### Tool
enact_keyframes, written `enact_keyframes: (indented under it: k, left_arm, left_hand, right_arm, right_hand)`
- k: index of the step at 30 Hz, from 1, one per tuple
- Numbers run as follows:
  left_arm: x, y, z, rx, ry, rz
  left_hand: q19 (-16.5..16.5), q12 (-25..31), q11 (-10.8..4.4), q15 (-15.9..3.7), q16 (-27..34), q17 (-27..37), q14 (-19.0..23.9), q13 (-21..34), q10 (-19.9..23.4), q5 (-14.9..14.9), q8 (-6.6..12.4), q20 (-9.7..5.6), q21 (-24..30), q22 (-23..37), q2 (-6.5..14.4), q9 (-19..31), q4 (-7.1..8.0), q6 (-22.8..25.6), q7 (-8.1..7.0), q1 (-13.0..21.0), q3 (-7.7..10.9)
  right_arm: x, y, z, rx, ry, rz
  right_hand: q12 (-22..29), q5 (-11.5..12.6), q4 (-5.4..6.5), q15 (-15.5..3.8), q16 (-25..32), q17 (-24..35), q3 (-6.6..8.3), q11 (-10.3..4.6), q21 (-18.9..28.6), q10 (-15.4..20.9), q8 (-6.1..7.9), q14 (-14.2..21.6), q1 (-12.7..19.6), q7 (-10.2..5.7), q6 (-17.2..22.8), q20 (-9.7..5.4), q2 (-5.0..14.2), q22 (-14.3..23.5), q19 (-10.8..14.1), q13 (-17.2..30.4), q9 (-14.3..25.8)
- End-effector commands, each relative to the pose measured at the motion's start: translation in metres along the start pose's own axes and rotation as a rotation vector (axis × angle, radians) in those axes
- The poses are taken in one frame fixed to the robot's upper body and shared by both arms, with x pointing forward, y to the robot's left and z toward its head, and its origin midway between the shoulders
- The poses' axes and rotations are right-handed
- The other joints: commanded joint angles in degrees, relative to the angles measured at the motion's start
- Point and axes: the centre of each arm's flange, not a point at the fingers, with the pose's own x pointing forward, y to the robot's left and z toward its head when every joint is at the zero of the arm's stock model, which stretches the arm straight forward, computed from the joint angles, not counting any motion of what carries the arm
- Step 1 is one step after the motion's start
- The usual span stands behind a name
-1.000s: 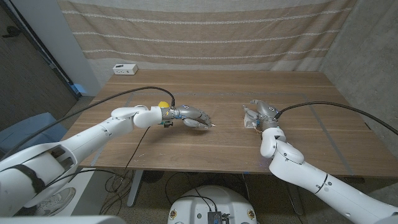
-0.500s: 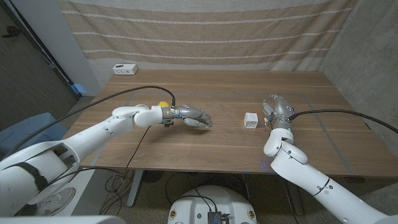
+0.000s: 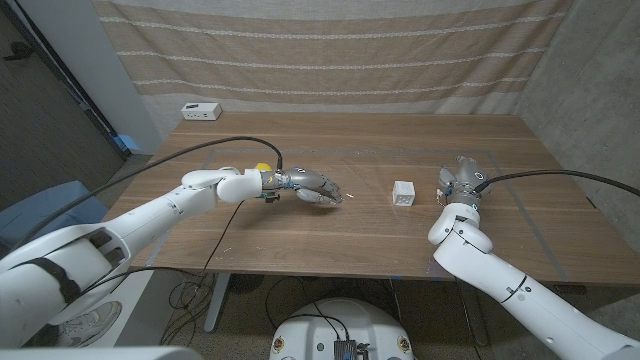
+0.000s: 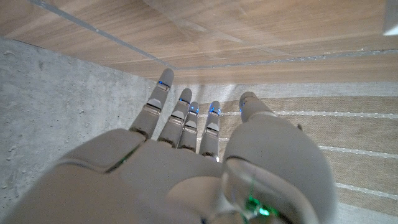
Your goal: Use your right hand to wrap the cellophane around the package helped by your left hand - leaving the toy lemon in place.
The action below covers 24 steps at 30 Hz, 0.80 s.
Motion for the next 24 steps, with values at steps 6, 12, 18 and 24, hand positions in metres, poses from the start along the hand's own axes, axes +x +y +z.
enact_keyframes:
  k: [6, 12, 18, 24]
  left_arm:
    - [0.004, 0.000, -0.004, -0.009, 0.002, -0.007]
    - [0.005, 0.001, -0.006, -0.010, 0.003, -0.007]
    - [0.006, 0.001, -0.008, -0.012, 0.004, -0.007]
    - [0.006, 0.001, -0.008, -0.015, 0.003, -0.009]
  left_hand:
    - [0.54, 0.05, 0.28, -0.82, -0.07, -0.02, -0.17, 0.30, 0.17, -0.16, 0.17, 0.04, 0.00, 0.27, 0.52, 0.12, 0.18, 0.11, 0.11, -0.01, 0.52]
    - [0.55, 0.08, 0.26, -0.81, -0.06, -0.02, -0.14, 0.30, 0.25, -0.16, 0.18, 0.09, -0.03, 0.27, 0.52, 0.12, 0.17, 0.14, 0.13, -0.05, 0.55]
    - [0.59, 0.07, 0.14, -0.79, -0.07, -0.02, -0.14, 0.30, 0.26, -0.16, 0.17, 0.14, -0.04, 0.28, 0.51, 0.12, 0.16, 0.12, 0.11, -0.08, 0.58]
    - [0.57, 0.06, 0.37, -0.76, -0.06, -0.02, -0.10, 0.30, 0.25, -0.16, 0.18, 0.11, -0.09, 0.28, 0.52, 0.12, 0.14, 0.16, 0.18, -0.12, 0.63]
  right_arm:
    - [0.018, 0.004, -0.010, -0.126, 0.136, 0.072]
    - [0.022, 0.010, -0.005, -0.181, 0.163, 0.134]
    - [0.027, 0.016, -0.003, -0.219, 0.216, 0.208]
    - [0.031, 0.021, -0.002, -0.257, 0.242, 0.207]
  right_hand:
    - [0.10, -0.13, -0.32, 0.51, -0.38, 0.38, -0.21, 0.20, -0.87, -0.59, -0.52, -1.99, 0.07, -0.25, -1.65, -0.03, -0.31, 0.20, -1.43, 0.09, 0.15]
    - [0.14, -0.53, 0.69, 1.26, -0.57, 0.48, -1.50, -0.06, -1.70, -1.74, -0.62, -3.91, -2.51, -0.72, -3.59, 0.39, -1.08, 0.22, -2.32, 0.12, 0.20]
    - [0.25, -0.67, 1.17, 1.48, -0.55, 0.50, -2.17, 0.13, -1.92, -2.23, -0.56, -4.72, -3.86, -0.84, -4.63, 0.15, -1.31, 0.23, -2.12, 0.13, 0.20]
    - [0.58, -0.55, 0.72, 1.32, -0.18, 0.37, -2.06, 0.25, -1.75, -1.75, -0.09, -4.24, -3.63, -0.49, -4.00, -0.10, -1.13, 0.24, -1.07, 0.13, 0.20]
